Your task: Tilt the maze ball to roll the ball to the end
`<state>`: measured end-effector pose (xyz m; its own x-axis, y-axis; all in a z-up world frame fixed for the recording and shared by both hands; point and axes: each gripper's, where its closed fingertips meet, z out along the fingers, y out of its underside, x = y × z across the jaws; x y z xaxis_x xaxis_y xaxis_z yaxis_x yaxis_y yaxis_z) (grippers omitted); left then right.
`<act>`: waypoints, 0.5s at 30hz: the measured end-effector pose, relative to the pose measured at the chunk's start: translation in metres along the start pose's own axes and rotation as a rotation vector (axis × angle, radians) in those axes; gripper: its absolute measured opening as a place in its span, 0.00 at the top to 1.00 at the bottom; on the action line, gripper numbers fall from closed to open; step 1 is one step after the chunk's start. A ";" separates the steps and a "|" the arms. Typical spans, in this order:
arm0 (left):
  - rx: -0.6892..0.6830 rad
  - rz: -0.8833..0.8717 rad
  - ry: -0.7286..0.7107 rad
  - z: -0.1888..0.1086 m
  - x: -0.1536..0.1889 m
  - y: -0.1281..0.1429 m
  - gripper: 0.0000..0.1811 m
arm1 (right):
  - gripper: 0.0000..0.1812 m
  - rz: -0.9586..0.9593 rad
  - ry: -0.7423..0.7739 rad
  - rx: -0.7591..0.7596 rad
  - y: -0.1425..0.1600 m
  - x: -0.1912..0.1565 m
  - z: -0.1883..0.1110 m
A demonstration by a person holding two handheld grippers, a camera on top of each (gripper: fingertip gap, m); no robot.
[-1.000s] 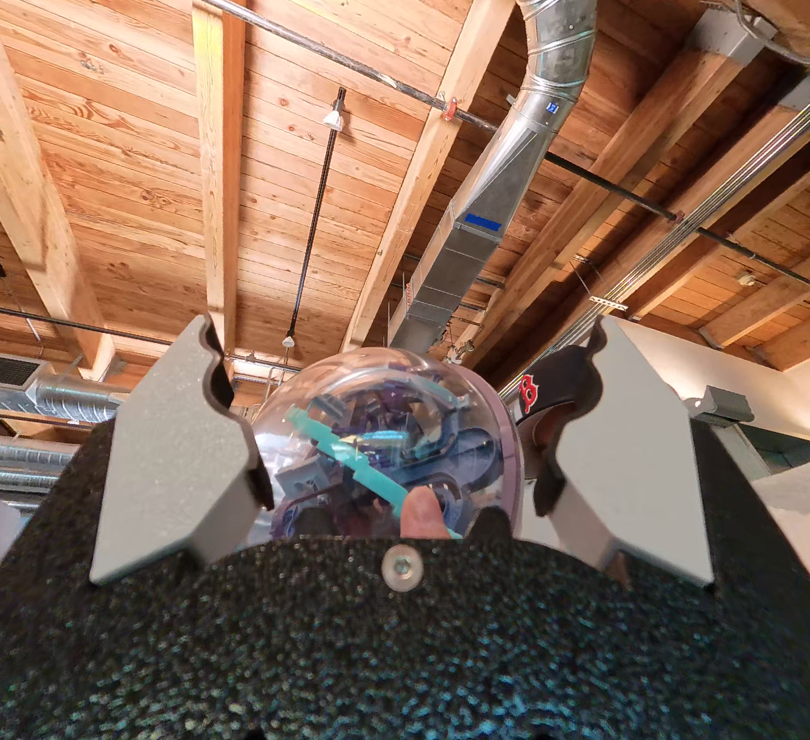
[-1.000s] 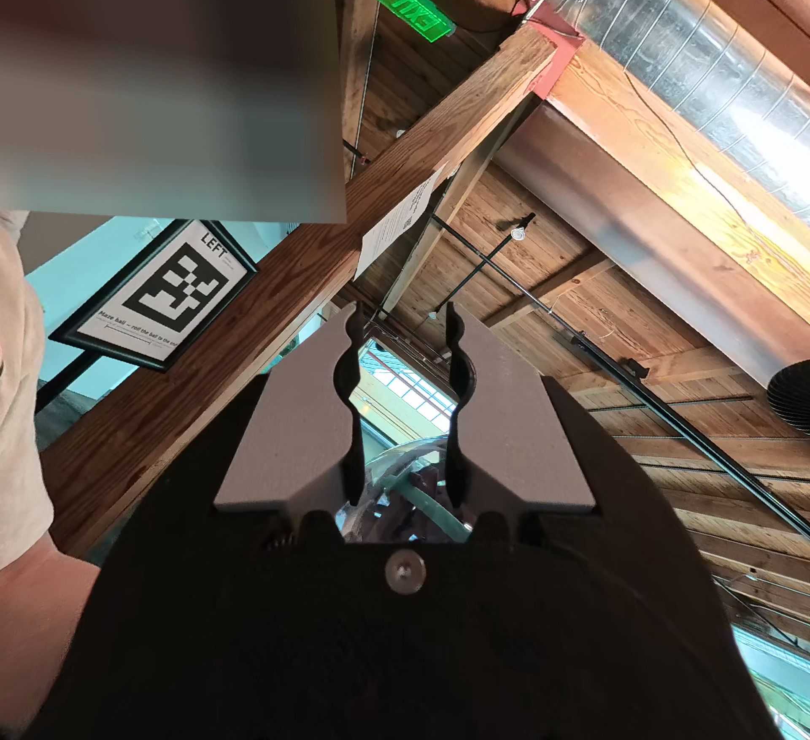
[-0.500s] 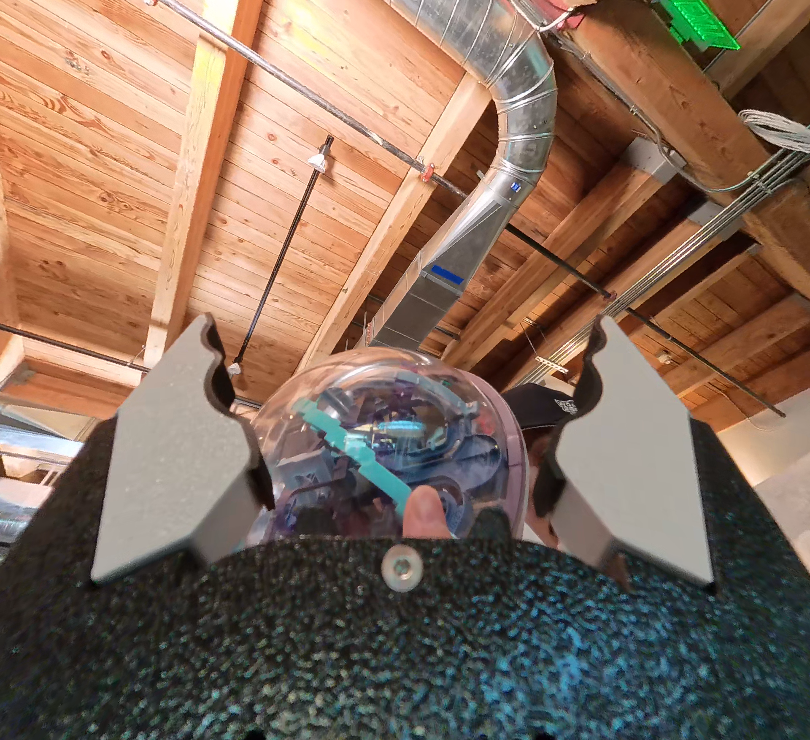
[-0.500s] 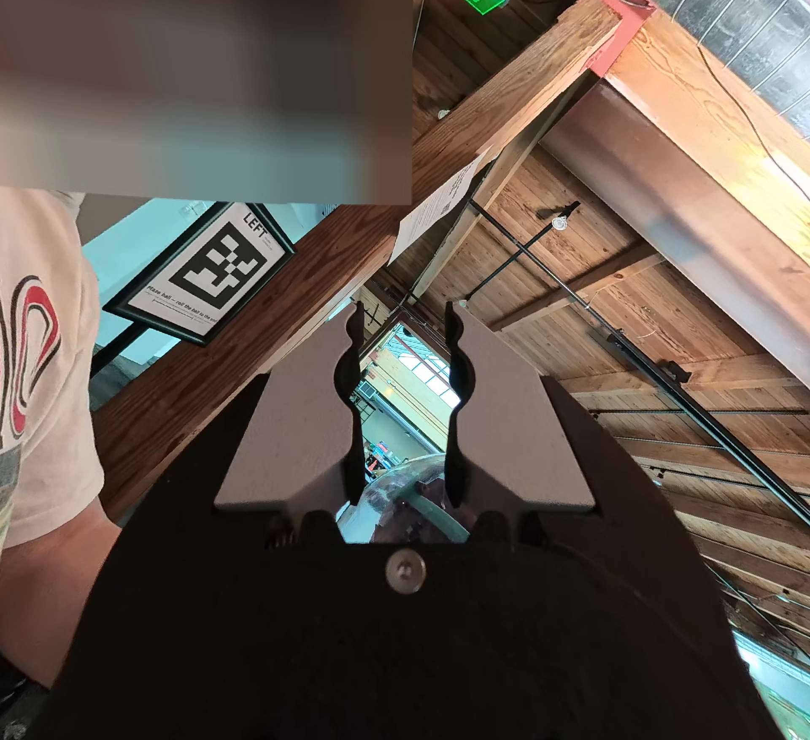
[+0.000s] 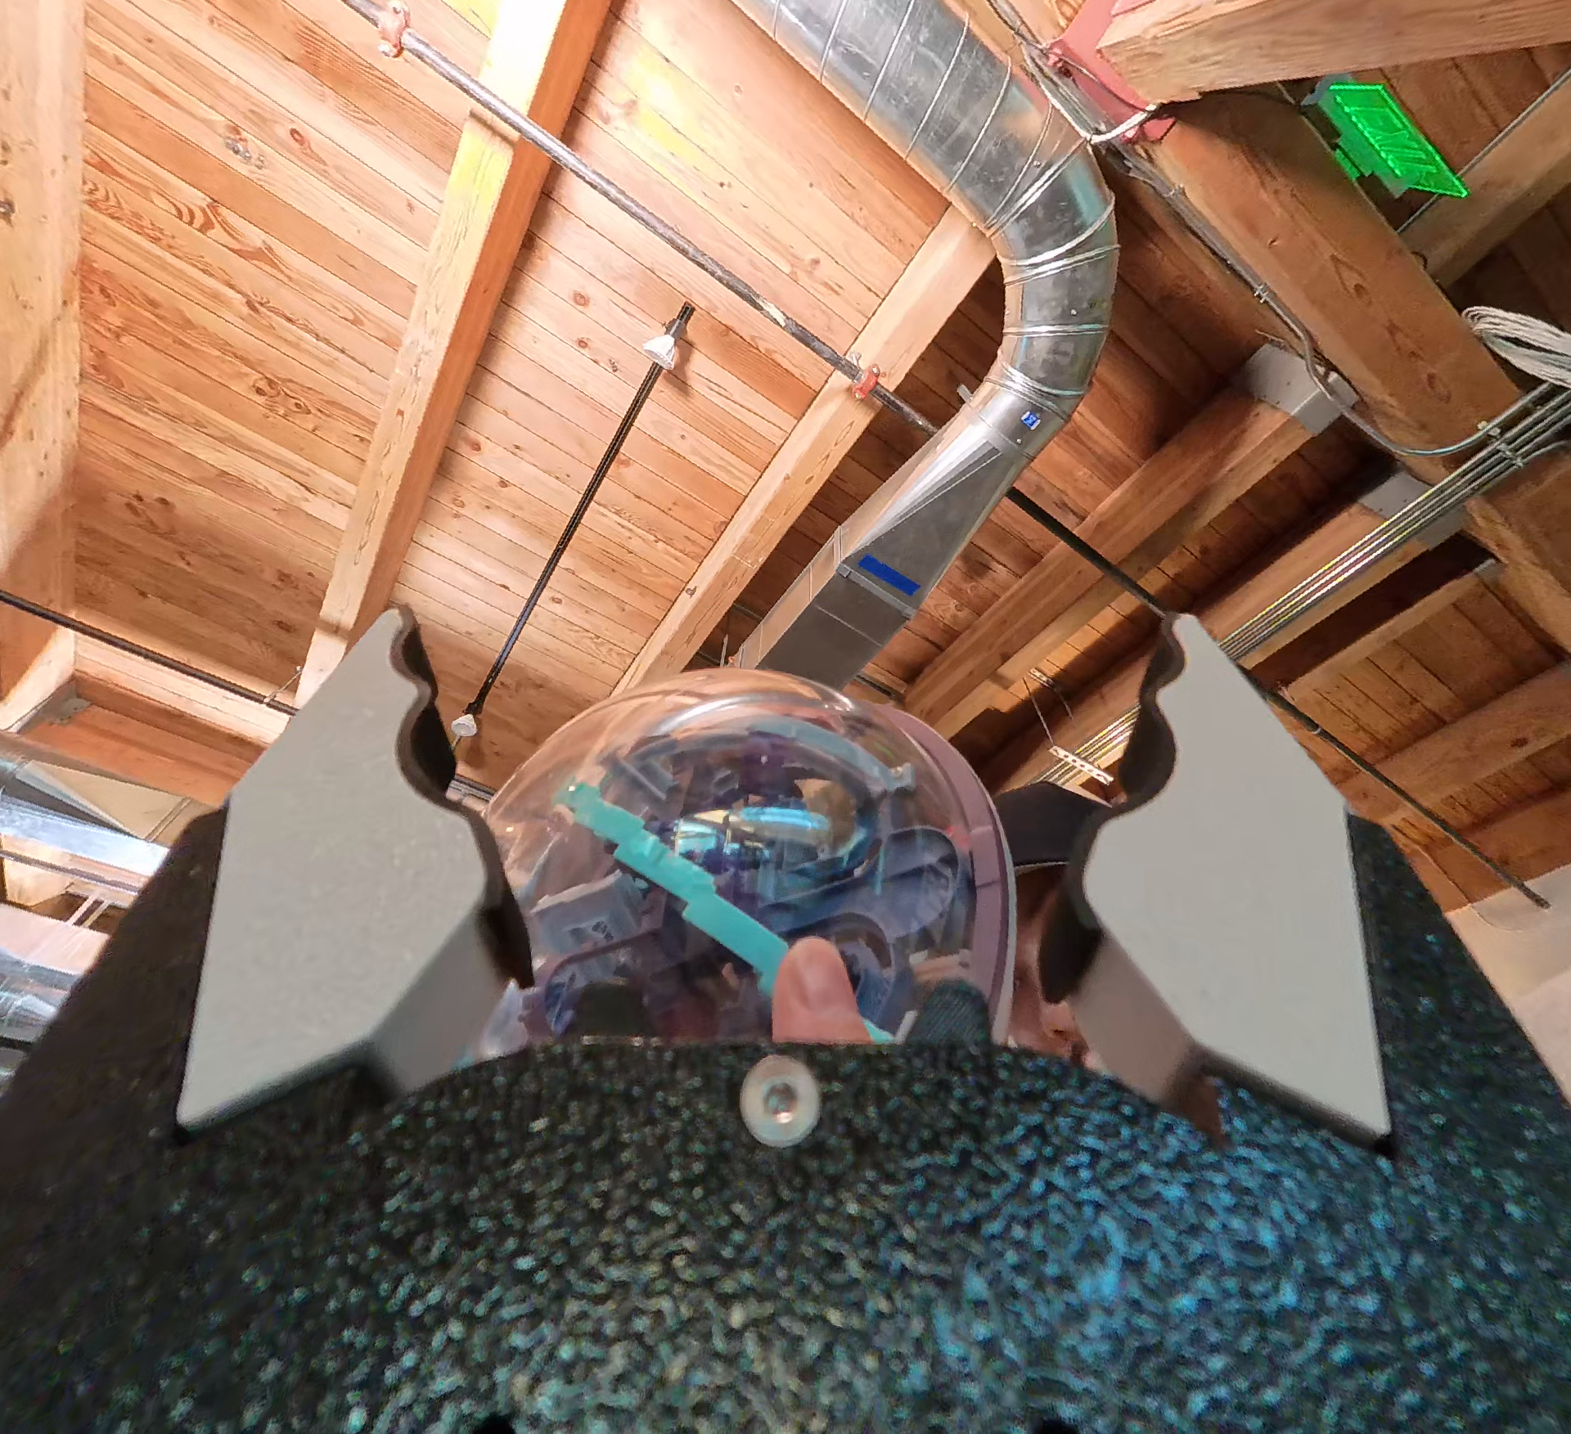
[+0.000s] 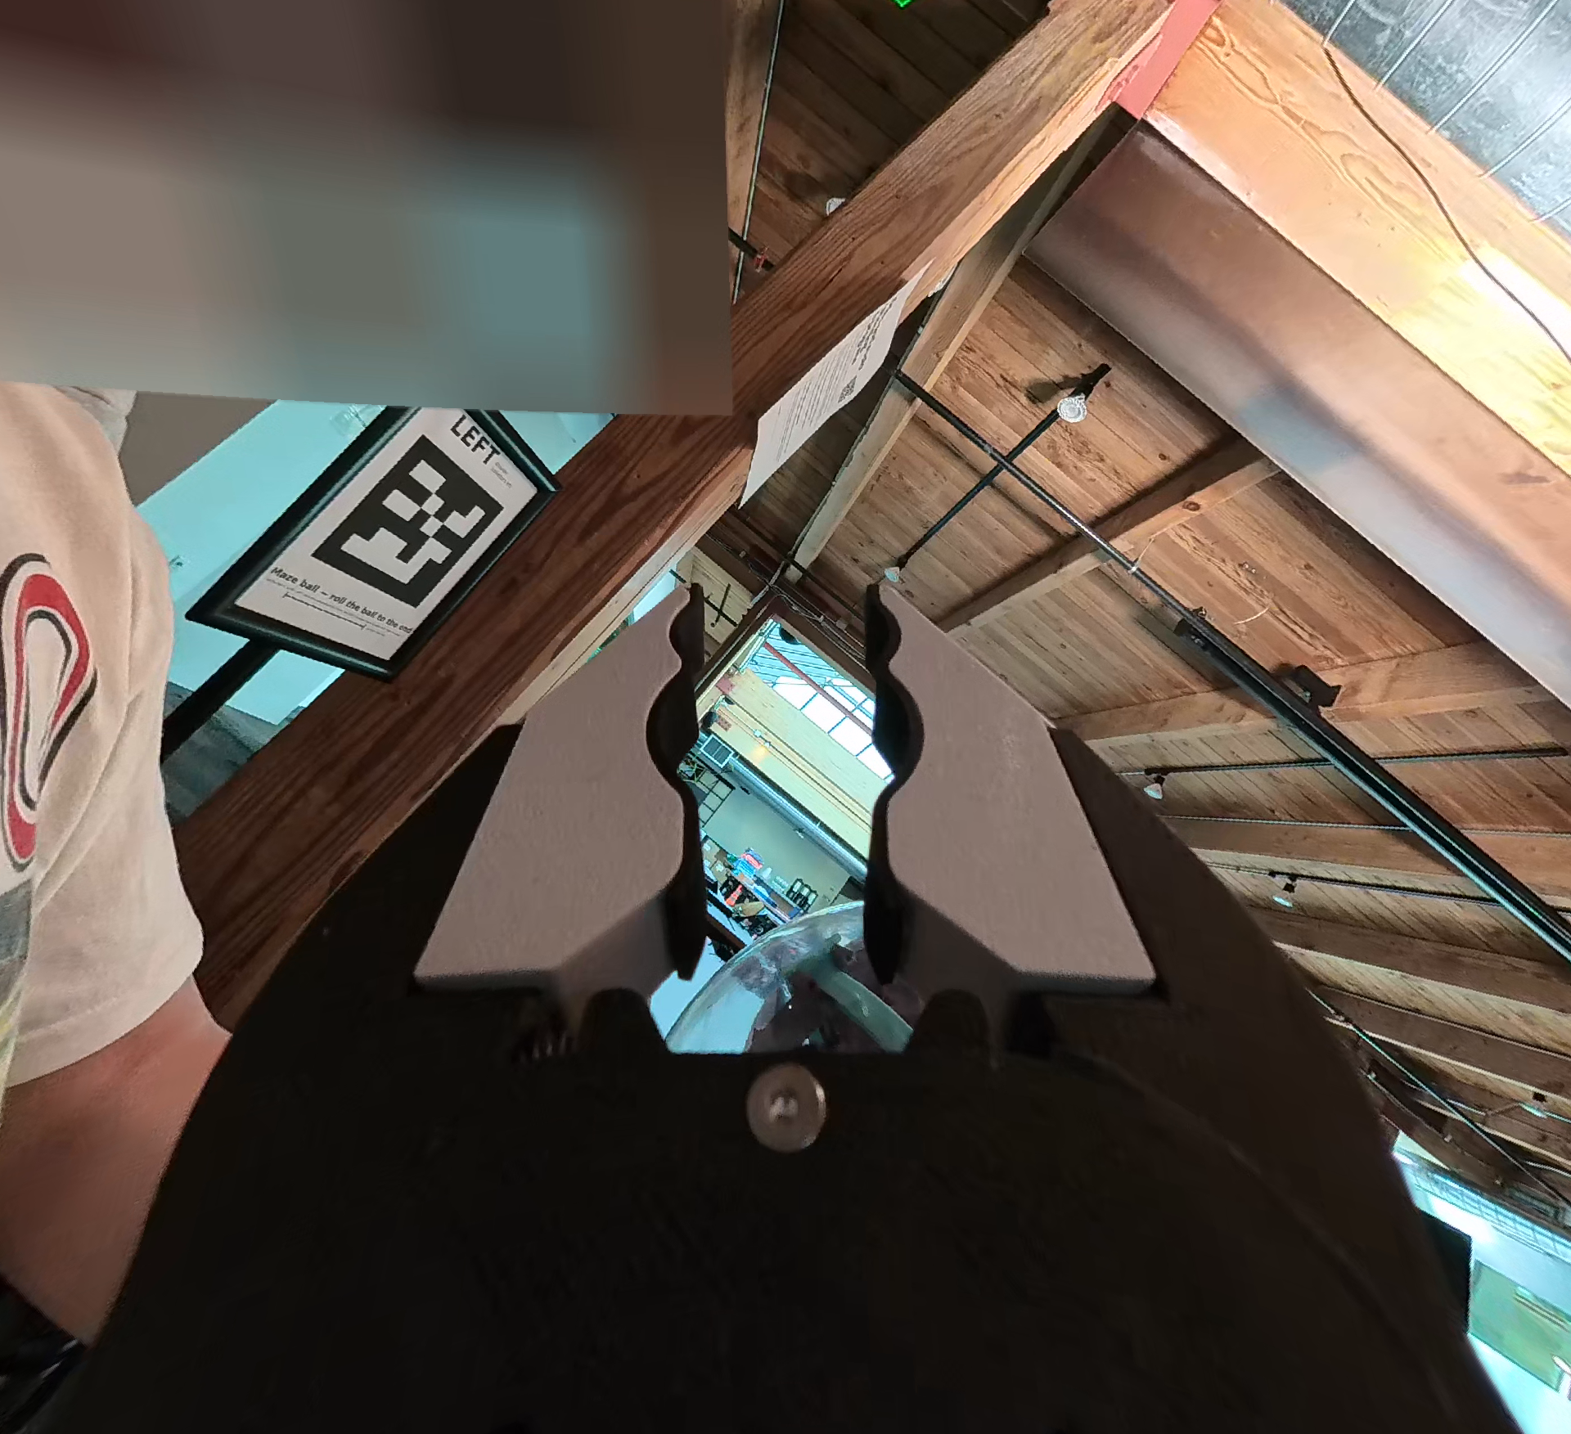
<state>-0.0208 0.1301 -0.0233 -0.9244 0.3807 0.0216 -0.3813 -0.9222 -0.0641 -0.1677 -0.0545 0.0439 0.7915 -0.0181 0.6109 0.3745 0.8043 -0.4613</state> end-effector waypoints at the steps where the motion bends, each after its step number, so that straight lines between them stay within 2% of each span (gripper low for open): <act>1: -0.006 0.006 0.002 0.001 0.001 0.000 0.14 | 0.81 -0.003 0.000 -0.001 0.001 0.000 0.000; 9: -0.074 0.059 0.051 0.017 0.018 0.006 0.15 | 0.80 -0.031 -0.026 0.034 -0.007 -0.007 0.001; 15: -0.230 0.249 0.099 0.046 0.048 0.023 0.15 | 0.81 -0.049 0.002 0.090 -0.020 -0.002 -0.003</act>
<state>-0.0741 0.1237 0.0224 -0.9798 0.1607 -0.1190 -0.1225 -0.9527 -0.2782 -0.1755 -0.0718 0.0498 0.7745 -0.0594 0.6298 0.3673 0.8528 -0.3712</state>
